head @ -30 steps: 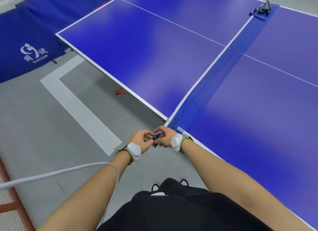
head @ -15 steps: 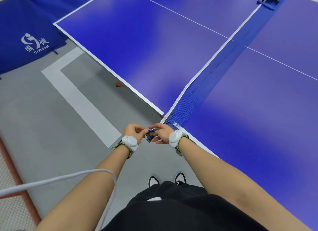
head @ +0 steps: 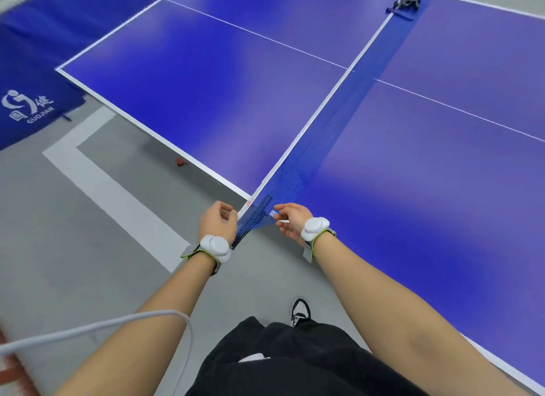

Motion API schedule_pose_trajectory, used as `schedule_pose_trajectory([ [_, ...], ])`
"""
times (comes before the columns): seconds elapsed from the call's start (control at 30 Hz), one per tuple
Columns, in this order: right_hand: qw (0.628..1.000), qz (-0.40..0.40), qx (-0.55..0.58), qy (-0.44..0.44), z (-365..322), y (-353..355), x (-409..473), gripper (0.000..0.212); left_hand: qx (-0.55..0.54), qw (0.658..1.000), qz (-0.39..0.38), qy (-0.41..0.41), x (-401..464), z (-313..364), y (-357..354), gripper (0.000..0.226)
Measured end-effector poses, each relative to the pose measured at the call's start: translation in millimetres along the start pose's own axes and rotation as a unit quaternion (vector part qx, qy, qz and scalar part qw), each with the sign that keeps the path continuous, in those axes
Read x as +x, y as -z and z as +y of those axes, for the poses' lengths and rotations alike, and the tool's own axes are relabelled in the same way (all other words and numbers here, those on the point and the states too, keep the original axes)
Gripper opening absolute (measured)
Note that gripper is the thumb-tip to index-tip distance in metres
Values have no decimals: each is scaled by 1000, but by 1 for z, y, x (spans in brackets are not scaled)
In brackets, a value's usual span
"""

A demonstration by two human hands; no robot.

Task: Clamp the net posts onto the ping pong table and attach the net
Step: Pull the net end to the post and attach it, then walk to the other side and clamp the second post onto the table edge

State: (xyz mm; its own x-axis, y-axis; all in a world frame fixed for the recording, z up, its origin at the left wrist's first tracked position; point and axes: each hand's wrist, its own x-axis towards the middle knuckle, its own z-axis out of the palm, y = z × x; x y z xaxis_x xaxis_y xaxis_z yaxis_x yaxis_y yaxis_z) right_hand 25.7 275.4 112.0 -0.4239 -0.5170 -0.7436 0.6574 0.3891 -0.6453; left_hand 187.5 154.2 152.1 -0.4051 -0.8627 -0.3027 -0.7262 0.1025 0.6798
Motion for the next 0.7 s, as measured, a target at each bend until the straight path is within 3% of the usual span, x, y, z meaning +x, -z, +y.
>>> schedule_pose_trajectory([
  [0.2, 993, 109, 33, 38, -2, 69, -47, 22, 4, 989, -118, -93, -13, 42, -30, 12],
  [0.33, 971, 205, 93, 81, 21, 126, -118, 21, 23, 956, -251, -152, -45, 59, -63, 7],
  [0.63, 893, 353, 257, 110, 121, 219, -277, 22, 15, 922, -366, -123, -156, 86, -138, 27],
  [0.7, 868, 384, 293, 117, 151, 241, -311, 21, 37, 900, -410, -143, -200, 88, -155, 27],
])
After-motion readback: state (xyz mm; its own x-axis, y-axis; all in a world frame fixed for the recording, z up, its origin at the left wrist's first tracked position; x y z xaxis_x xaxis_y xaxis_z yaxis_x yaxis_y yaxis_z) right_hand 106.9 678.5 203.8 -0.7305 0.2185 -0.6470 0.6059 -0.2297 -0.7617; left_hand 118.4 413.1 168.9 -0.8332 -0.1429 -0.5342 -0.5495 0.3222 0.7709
